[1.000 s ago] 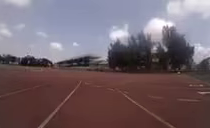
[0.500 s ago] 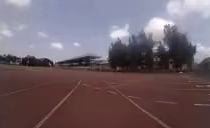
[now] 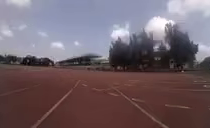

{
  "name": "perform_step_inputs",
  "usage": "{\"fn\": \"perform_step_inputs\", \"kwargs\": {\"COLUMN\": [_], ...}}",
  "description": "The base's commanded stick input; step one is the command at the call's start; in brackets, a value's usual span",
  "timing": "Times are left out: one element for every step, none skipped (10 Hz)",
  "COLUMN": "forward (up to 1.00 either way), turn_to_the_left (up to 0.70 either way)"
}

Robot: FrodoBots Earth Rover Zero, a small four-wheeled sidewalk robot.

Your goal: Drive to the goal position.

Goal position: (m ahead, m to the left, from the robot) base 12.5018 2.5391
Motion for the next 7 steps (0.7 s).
{"fn": "perform_step_inputs", "kwargs": {"forward": [0.70,0.70,0.70,0.70,0.70,0.70,0.70], "turn_to_the_left": [0.00,0.00,0.00,0.00,0.00,0.00,0.00]}}
